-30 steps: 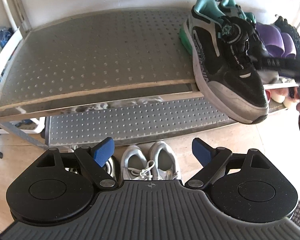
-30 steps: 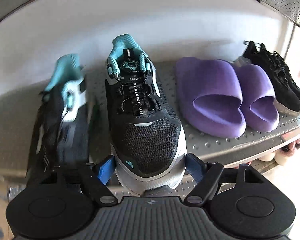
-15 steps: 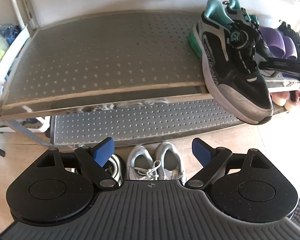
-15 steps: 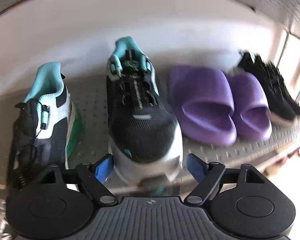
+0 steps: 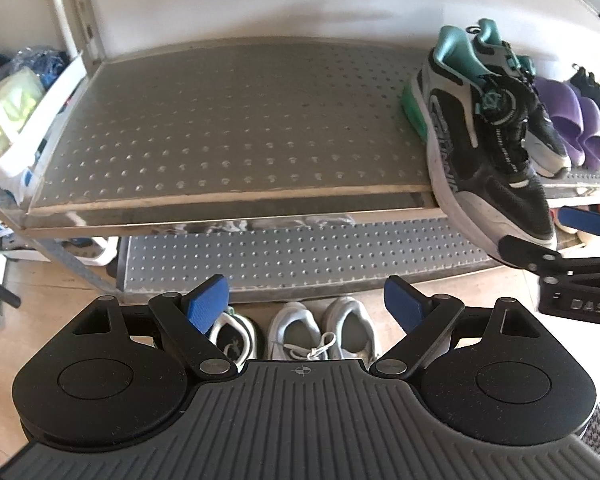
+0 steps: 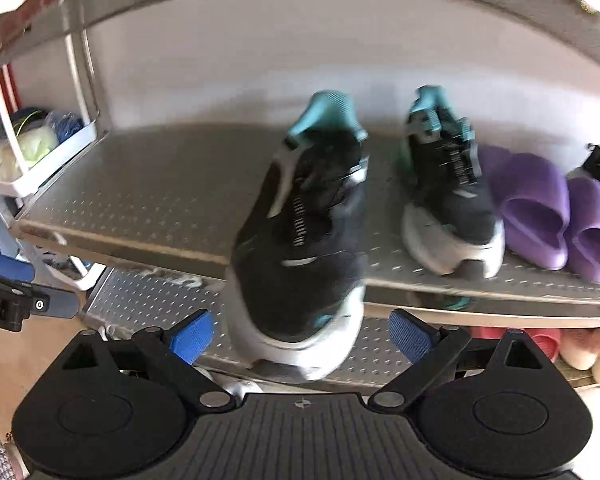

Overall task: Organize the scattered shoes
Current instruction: 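Open the right tool and push the teal-and-black sneakers into line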

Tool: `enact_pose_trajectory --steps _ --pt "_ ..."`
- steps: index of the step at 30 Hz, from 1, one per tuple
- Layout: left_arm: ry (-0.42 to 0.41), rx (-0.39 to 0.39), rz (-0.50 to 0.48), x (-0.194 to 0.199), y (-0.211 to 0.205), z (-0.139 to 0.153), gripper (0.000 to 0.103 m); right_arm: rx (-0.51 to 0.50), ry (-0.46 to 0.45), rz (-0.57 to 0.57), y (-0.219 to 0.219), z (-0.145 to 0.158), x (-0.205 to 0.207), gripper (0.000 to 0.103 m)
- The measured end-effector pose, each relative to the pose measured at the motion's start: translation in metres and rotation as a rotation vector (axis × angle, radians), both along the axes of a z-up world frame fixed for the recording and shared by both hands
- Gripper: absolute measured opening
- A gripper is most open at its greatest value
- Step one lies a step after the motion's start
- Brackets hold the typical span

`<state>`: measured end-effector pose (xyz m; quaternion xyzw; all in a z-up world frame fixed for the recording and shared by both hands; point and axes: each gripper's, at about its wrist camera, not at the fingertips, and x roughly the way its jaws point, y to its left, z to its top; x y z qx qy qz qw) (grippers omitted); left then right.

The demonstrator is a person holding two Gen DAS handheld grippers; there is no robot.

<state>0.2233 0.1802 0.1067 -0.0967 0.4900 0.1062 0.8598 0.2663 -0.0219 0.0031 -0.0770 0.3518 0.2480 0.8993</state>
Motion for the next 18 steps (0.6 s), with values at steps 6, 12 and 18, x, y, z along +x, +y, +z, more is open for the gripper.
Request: enact_pose_trajectory --steps 6,12,18 --pt "0.008 -0.01 0.003 0.002 0.001 -0.001 0.089 -0.092 -0.025 -0.039 0.037 -0.004 0.007 0.081" --pt "0.014 -0.015 0.004 0.004 0.001 -0.002 0.089 -0.069 -0.024 -0.079 0.056 0.005 0.036 0.078" --pt "0.02 -0.02 0.014 0.005 0.005 -0.003 0.089 -0.085 -0.043 -0.135 0.055 0.011 0.073 0.077"
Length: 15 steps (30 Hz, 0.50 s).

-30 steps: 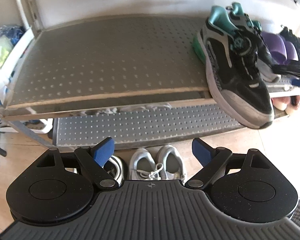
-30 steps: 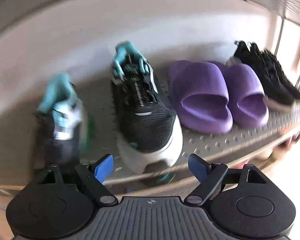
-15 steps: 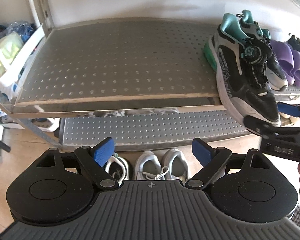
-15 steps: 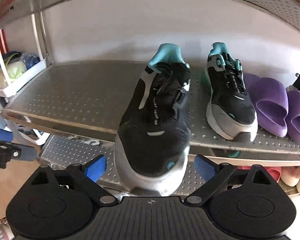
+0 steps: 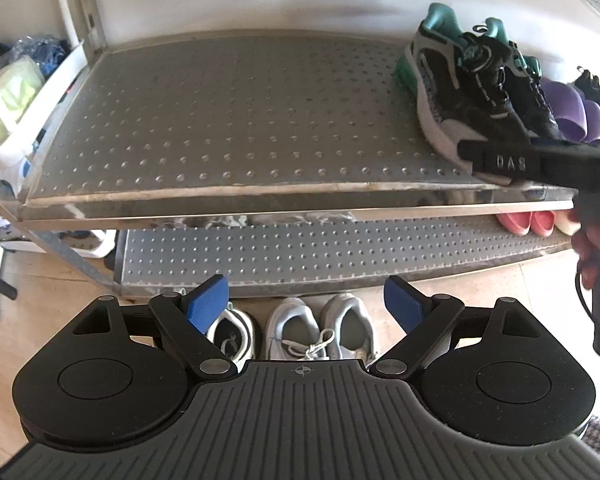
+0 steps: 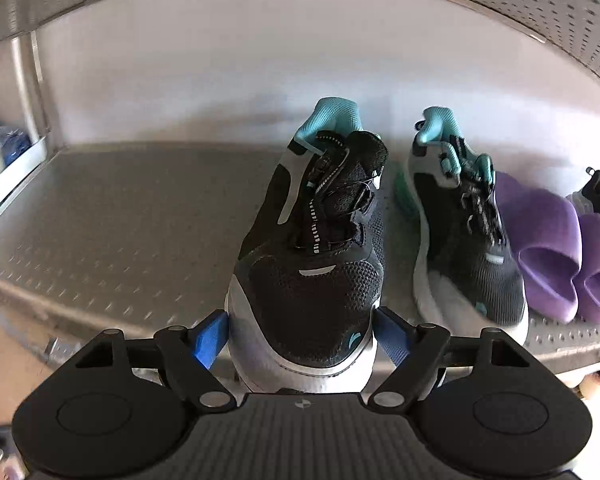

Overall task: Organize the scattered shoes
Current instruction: 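Open the right tool and push the teal-and-black sneakers into line, then lower the right tool to the white sneakers and grasp both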

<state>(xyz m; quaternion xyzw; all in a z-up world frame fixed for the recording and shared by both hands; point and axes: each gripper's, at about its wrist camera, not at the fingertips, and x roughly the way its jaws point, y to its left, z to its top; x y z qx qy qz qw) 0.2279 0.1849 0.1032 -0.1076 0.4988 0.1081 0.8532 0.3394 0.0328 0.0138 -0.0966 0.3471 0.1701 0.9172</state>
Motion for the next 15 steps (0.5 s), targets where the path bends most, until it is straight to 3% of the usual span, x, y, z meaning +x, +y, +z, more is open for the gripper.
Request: enact_pose_trajectory --steps 4,8,12,15 --pt "-0.003 -0.005 0.0 -0.001 0.005 0.002 0.089 -0.006 -0.01 -0.005 -0.01 -0.008 0.013 0.077" --pt "-0.008 -0.005 0.007 -0.004 0.013 0.005 0.089 -0.041 -0.093 -0.018 -0.018 -0.018 0.019 0.085" --pt "0.006 0.005 0.01 -0.006 0.017 0.004 0.089 -0.006 -0.027 -0.082 -0.025 -0.009 0.011 0.087" --pt "0.007 0.005 0.011 -0.013 0.027 0.006 0.089 0.083 0.037 -0.039 -0.033 0.007 -0.021 0.087"
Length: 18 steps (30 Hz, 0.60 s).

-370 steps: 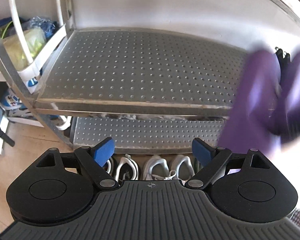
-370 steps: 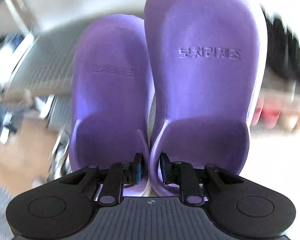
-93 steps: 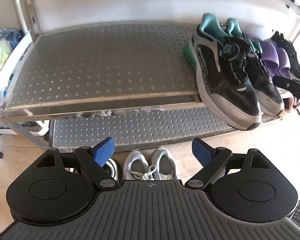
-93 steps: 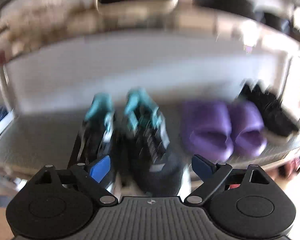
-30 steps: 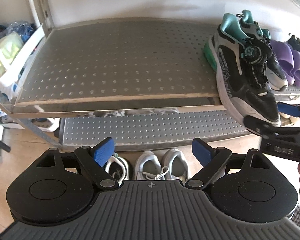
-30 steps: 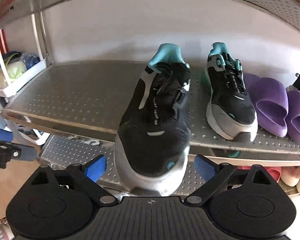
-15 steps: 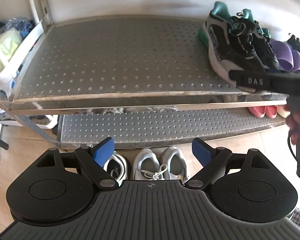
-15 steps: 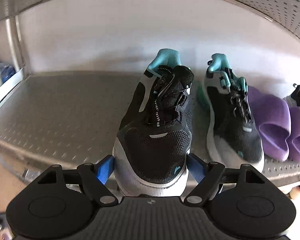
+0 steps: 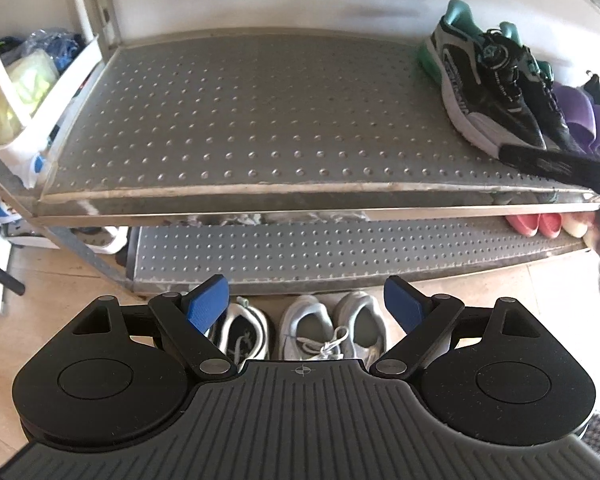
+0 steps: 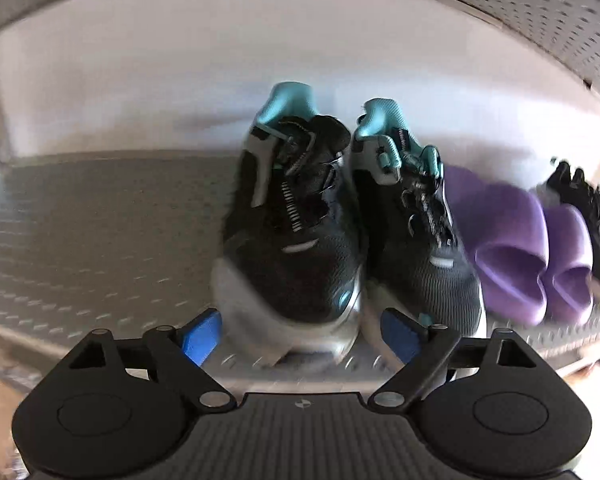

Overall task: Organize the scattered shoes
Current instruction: 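Lower the right tool to the white sneakers and grasp both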

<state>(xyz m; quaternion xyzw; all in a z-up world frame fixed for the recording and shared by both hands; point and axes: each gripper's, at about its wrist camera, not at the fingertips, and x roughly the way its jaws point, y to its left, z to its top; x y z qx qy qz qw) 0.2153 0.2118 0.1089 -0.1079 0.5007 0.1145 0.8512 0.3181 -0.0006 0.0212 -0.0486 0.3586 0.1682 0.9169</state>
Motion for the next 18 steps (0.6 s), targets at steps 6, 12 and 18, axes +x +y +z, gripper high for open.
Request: enact_pose_trajectory --steps 6,12,18 --pt "-0.001 -0.002 0.047 -0.012 0.017 0.002 0.089 0.065 0.178 0.261 0.017 -0.031 -0.07 0.062" --pt "-0.01 -0.015 0.072 -0.022 0.033 0.006 0.089 0.005 0.449 0.293 0.064 -0.132 -0.065 0.036" --pt "0.001 -0.023 0.125 -0.025 0.053 0.007 0.089 -0.032 0.627 0.158 0.108 -0.217 -0.029 0.058"
